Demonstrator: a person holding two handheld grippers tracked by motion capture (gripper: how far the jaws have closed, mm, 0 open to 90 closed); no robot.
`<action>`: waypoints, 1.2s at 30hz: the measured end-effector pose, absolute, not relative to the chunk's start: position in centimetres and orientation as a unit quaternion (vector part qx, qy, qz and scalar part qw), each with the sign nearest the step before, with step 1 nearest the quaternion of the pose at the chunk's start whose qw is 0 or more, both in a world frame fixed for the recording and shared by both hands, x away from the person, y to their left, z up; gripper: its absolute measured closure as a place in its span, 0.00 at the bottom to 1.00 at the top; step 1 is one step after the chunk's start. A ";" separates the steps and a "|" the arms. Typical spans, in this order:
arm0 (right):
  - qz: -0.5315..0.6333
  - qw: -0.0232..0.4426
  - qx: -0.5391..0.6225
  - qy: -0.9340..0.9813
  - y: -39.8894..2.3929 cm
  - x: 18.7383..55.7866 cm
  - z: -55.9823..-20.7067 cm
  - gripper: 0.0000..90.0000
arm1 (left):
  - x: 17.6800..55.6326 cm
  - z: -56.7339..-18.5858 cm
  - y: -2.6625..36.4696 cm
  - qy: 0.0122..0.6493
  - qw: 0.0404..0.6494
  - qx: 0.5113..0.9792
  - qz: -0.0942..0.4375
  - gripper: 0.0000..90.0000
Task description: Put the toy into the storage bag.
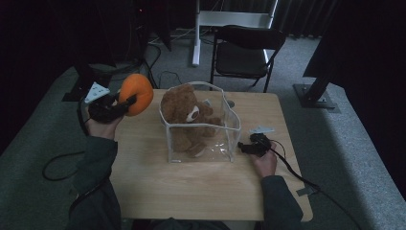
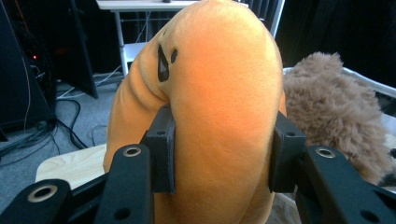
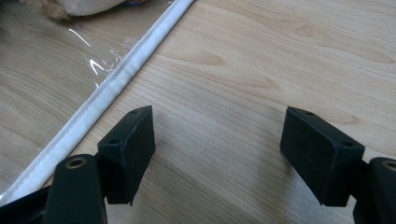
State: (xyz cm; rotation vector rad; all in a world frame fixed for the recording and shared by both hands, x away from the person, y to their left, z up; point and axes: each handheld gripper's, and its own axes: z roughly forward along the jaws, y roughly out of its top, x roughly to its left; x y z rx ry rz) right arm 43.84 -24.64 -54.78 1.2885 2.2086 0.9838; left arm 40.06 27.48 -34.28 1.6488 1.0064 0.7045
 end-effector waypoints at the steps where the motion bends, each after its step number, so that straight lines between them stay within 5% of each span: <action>1: 0.352 0.200 0.461 0.790 -24.6 43.8 -54.8 0.28 | 40.1 -34.2 27.5 0.418 0.517 0.687 0.293 0.61; 36: 0.353 0.199 0.458 0.791 -24.6 43.8 -54.8 0.28 | 39.7 -31.7 25.6 0.377 0.564 0.685 0.265 0.61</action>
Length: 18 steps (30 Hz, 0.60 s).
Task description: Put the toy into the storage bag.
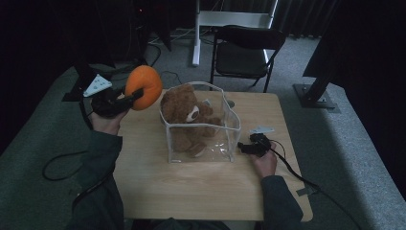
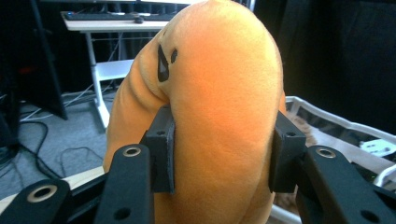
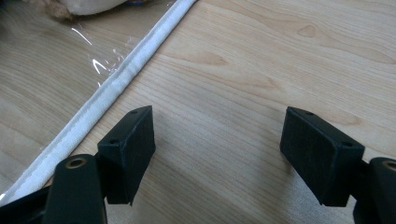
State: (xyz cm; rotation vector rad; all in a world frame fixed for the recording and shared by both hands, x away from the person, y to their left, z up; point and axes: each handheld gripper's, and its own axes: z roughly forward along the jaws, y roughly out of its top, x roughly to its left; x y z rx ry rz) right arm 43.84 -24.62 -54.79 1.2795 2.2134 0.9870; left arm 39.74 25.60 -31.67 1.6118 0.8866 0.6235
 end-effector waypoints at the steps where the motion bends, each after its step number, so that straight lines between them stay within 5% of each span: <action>1: 0.353 0.199 0.457 0.792 -24.6 43.8 -54.8 0.28 | 39.7 -31.6 25.4 0.374 0.566 0.685 0.264 0.61; 18: 0.353 0.199 0.457 0.792 -24.6 43.8 -54.8 0.28 | 39.3 -30.7 23.0 0.342 0.574 0.700 0.252 0.61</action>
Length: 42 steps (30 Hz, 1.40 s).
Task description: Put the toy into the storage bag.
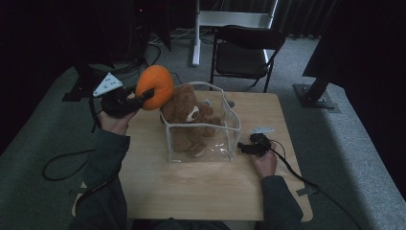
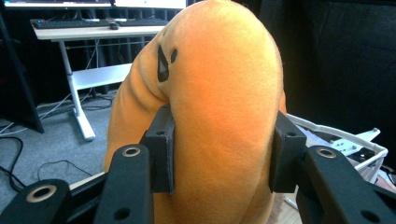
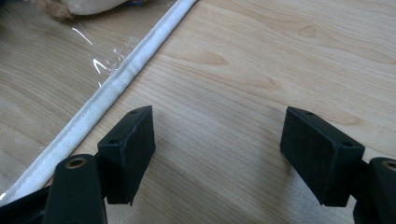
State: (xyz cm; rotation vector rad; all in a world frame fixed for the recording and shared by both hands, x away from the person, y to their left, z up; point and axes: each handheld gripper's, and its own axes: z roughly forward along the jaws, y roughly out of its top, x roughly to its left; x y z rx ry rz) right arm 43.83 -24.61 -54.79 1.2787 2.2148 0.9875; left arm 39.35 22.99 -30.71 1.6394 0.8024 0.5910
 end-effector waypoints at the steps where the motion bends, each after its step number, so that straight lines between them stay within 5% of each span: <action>1: 0.353 0.199 0.457 0.792 -24.6 43.8 -54.8 0.28 | 39.3 -30.7 23.0 0.341 0.576 0.700 0.251 0.61; 42: 0.353 0.199 0.456 0.792 -24.6 43.8 -54.8 0.28 | 39.7 -29.5 17.2 0.277 0.598 0.721 0.216 0.60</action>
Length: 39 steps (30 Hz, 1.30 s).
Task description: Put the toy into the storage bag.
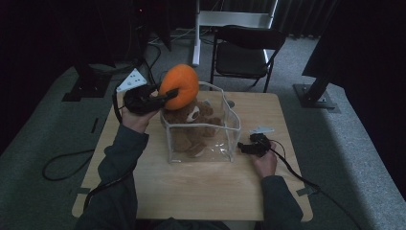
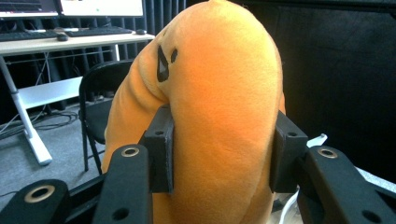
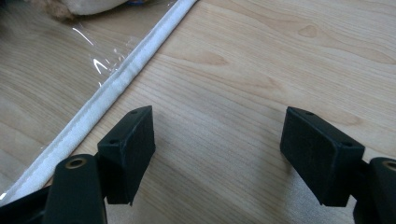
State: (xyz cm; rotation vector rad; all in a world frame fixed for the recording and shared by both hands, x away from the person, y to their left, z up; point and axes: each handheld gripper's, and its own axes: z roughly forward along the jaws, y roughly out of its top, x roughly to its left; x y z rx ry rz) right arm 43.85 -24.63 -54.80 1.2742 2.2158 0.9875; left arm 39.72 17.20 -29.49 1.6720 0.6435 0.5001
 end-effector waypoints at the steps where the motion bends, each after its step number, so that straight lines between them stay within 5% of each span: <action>1: 0.353 0.199 0.456 0.792 -24.6 43.8 -54.8 0.28 | 39.7 -29.5 17.1 0.276 0.598 0.721 0.215 0.60; 39: 0.353 0.198 0.455 0.793 -24.6 43.8 -54.8 0.28 | 40.2 -29.3 13.9 0.245 0.615 0.728 0.177 0.60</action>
